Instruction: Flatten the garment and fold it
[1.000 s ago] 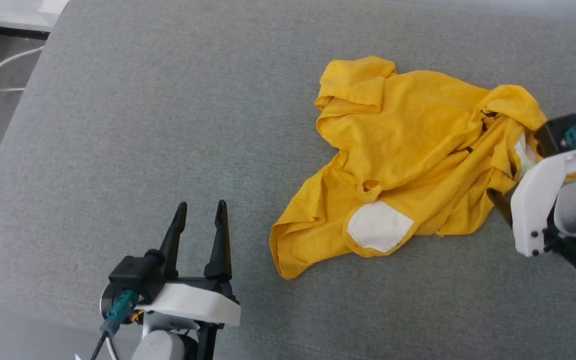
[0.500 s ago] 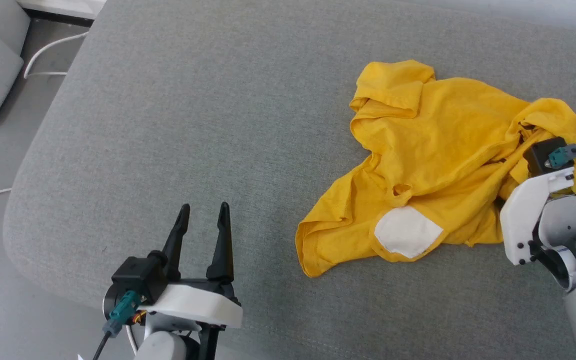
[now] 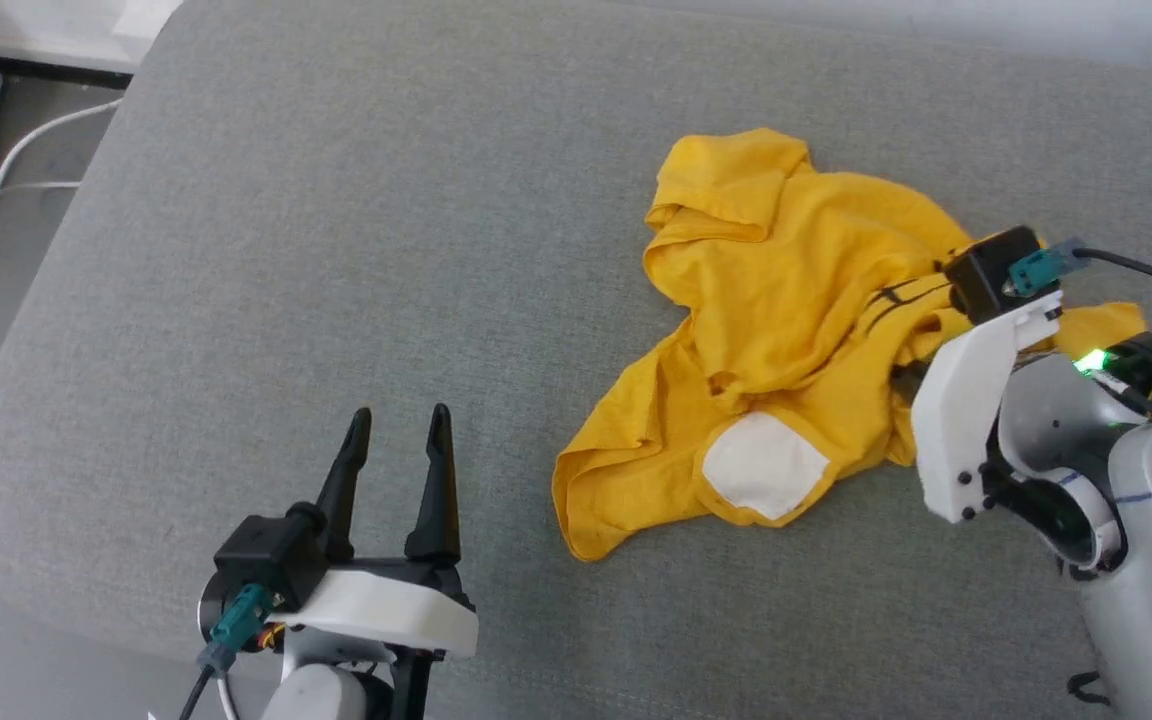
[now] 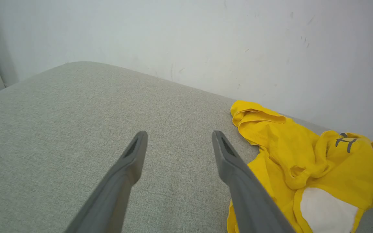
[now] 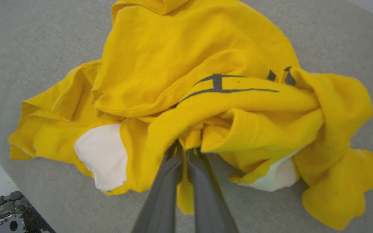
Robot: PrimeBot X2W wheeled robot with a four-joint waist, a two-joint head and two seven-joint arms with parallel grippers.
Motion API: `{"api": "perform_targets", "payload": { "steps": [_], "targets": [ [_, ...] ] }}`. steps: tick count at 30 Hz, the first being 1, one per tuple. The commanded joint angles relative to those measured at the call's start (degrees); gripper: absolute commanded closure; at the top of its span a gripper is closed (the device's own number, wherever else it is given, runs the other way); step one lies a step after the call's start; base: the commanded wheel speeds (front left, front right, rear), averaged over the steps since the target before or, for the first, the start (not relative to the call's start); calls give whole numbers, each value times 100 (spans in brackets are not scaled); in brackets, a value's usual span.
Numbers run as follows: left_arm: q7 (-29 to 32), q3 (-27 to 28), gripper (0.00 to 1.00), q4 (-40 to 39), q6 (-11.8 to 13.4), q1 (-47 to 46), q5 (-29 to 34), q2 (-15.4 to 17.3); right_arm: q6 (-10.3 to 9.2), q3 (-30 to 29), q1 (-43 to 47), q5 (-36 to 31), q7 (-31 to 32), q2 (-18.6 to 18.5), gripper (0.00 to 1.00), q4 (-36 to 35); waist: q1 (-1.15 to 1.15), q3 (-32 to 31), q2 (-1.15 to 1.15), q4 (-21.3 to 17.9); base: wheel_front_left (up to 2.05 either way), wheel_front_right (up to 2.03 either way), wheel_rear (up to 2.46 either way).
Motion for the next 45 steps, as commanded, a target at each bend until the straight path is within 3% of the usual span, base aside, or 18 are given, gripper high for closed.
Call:
{"api": "perform_targets", "payload": {
  "steps": [1,6,10,11,12,17,22,28,33,39,45],
  "targets": [
    [-27,-7,0,-8,8,79,39,8,-5,121,175,223,231,-4,100,-332,0,-68,0,-78,0,0,0],
    [-23,-49,0,16,-3,69,27,18,-5,510,699,744,840,123,100,-930,0,-125,0,-64,0,0,0],
    [-15,-77,0,29,-17,98,3,34,-5,686,1085,831,849,350,97,-830,0,-168,0,8,0,0,0],
    [-13,-84,0,32,-20,104,0,39,-5,682,1127,721,712,384,57,-738,0,-173,0,30,0,0,0],
    [-8,-94,0,34,-22,107,-2,43,-5,705,1142,587,549,399,0,-642,0,-178,0,55,0,0,0],
    [1,-119,0,39,-16,122,-8,59,-5,787,1075,239,-148,450,0,-353,0,-221,0,112,0,0,0],
    [0,-114,0,19,31,192,-13,86,-5,693,977,314,-635,490,0,-450,0,-313,0,40,0,0,0],
    [16,-110,0,-54,74,253,-15,132,-5,10,1120,570,-748,652,0,-1119,0,-384,0,-170,0,0,0],
    [38,-106,0,-131,105,254,-15,174,-5,-691,1402,406,-823,690,0,-1766,0,-344,0,-343,0,0,0],
    [49,-129,0,-192,117,214,-18,200,-5,-1057,2014,-83,-761,369,0,-2179,0,-247,0,-446,0,0,0],
    [45,-157,0,-194,112,173,-34,207,-5,-954,2648,-508,-927,-55,0,-2028,0,-170,0,-445,0,0,0]
  ]
}}
